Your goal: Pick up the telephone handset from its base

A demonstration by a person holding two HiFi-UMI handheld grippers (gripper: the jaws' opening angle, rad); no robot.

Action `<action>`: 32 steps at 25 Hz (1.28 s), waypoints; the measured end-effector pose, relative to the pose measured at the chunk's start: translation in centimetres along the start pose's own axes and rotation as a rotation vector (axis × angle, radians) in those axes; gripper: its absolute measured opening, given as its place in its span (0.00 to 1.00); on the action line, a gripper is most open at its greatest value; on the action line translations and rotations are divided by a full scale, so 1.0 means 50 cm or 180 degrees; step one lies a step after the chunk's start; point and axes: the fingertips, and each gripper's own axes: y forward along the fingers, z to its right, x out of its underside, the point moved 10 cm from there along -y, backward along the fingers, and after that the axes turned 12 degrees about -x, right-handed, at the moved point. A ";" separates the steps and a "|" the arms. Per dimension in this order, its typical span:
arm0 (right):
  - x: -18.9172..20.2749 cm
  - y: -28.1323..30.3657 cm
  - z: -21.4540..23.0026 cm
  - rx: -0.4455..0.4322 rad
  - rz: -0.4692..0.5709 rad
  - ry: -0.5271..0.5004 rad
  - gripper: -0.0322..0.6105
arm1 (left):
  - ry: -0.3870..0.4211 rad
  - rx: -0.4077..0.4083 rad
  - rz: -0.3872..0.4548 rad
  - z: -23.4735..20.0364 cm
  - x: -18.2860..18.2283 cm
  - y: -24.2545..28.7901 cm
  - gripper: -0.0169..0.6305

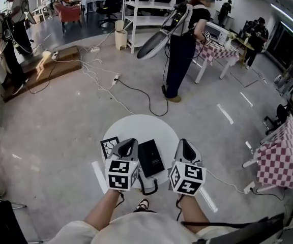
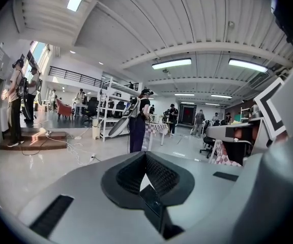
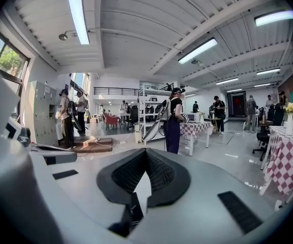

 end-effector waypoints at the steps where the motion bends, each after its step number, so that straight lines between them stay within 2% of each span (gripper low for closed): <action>1: 0.000 0.007 0.007 -0.0015 0.0000 0.0017 0.09 | 0.0012 -0.0013 -0.0006 0.004 -0.003 0.008 0.05; 8: 0.007 0.053 0.060 -0.0141 -0.0030 0.0103 0.09 | 0.0054 -0.0147 -0.0033 0.036 -0.023 0.057 0.05; 17: 0.049 0.098 0.061 -0.0331 -0.0195 0.0193 0.09 | 0.0057 -0.0332 -0.0299 0.033 0.015 0.064 0.05; 22: 0.079 0.118 0.043 -0.0351 -0.0365 0.0220 0.09 | 0.0074 -0.0353 -0.0442 0.011 0.040 0.071 0.05; 27: 0.101 0.127 0.062 -0.0315 -0.0496 0.0240 0.09 | 0.0089 -0.0286 -0.0524 0.022 0.056 0.084 0.05; 32: 0.122 0.139 0.050 -0.0436 -0.0647 0.0184 0.09 | -0.0007 -0.0214 -0.0602 0.006 0.082 0.093 0.05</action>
